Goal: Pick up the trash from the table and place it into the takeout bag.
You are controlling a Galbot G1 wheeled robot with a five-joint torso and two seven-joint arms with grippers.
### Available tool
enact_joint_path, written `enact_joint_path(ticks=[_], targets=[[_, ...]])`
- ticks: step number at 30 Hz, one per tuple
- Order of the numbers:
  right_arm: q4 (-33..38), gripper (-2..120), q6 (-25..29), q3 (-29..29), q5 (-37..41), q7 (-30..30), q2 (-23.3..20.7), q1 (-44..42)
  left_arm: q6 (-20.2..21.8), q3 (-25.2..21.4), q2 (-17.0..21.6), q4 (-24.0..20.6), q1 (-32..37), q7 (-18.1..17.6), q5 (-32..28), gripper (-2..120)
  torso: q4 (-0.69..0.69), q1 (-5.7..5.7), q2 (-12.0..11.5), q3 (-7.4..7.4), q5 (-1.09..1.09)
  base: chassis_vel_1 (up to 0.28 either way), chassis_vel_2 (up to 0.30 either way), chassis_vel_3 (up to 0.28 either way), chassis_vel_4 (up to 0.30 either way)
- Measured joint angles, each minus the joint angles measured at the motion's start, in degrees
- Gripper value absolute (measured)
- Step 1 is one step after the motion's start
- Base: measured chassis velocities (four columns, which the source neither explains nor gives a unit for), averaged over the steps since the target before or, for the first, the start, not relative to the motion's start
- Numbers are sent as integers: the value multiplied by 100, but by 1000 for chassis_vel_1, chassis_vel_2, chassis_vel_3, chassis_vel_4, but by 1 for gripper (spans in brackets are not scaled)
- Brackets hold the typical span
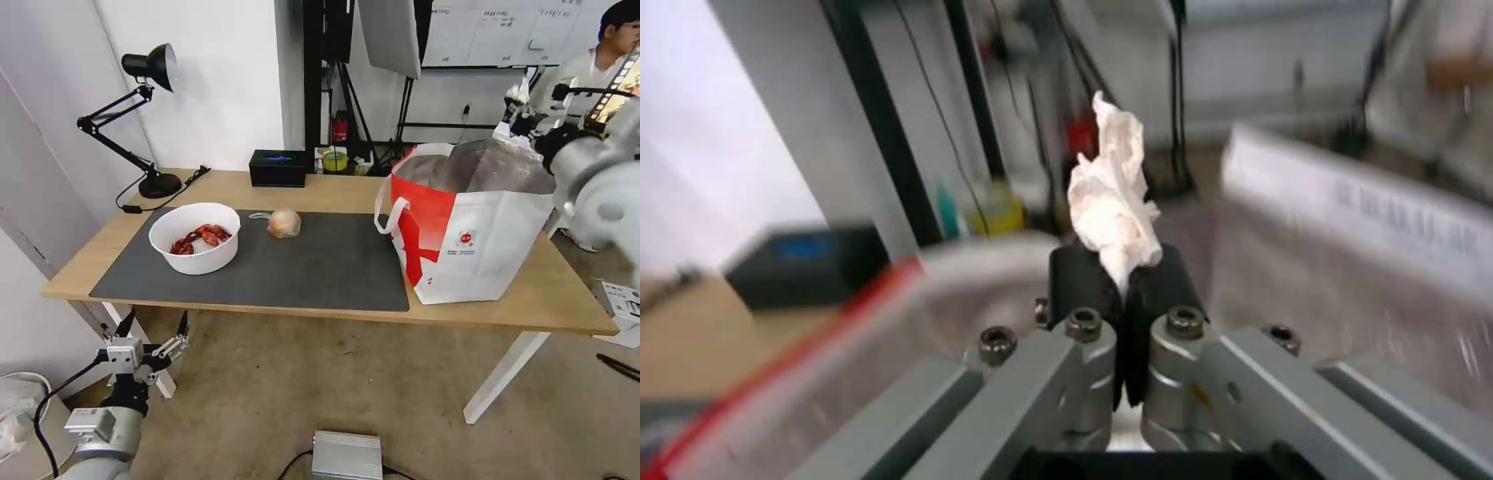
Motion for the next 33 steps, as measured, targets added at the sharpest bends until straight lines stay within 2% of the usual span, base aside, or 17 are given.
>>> enact_joint_path(ticks=[2, 4, 7, 8, 10, 13, 19, 20, 26, 33], targets=[[-152, 0, -466, -201, 683, 346, -15, 291, 1, -40, 7, -6, 3, 0, -37, 100, 0, 0, 0, 0, -2, 0, 0, 0, 0], [-207, 2, -567, -270, 825, 402, -19, 359, 1, -57, 11, -6, 1, 1, -51, 100, 1, 0, 0, 0, -2, 0, 0, 0, 0], [-284, 16, -800, -372, 1133, 602, 6, 428, 4, -81, 28, -13, -74, 25, -118, 100, 0, 0, 0, 0, -1, 0, 0, 0, 0], [-284, 16, -800, -372, 1133, 602, 6, 428, 4, -81, 28, -13, -74, 25, -118, 100, 0, 0, 0, 0, -1, 0, 0, 0, 0], [-266, 26, -846, -366, 1198, 746, 37, 379, 41, -82, 41, -52, -120, 27, -164, 100, 0, 0, 0, 0, -1, 0, 0, 0, 0], [-258, 34, -847, -303, 1128, 789, 64, 278, 58, -82, 49, -67, -142, 27, -180, 100, 1, 0, 0, -1, -2, 0, 0, 0, 0], [-79, 60, -708, -96, 935, 783, 66, -62, 71, -63, 84, -73, -162, 26, -197, 100, 0, 0, 0, -1, -1, 0, 0, 0, 0], [-79, 60, -708, -96, 935, 783, 66, -62, 71, -63, 84, -73, -162, 26, -197, 100, 0, 0, 0, -1, -1, 0, 0, 0, 0], [26, 83, -315, 16, 457, 453, 64, -348, 72, -54, 101, -61, -162, 27, -202, 100, 0, 0, 0, -1, -1, 0, 0, 0, 0], [139, 100, 216, 104, 169, 442, 169, -526, 72, -54, 103, -57, -157, 27, -207, 100, 0, -1, 1, -1, -1, 0, 0, 0, 0]])
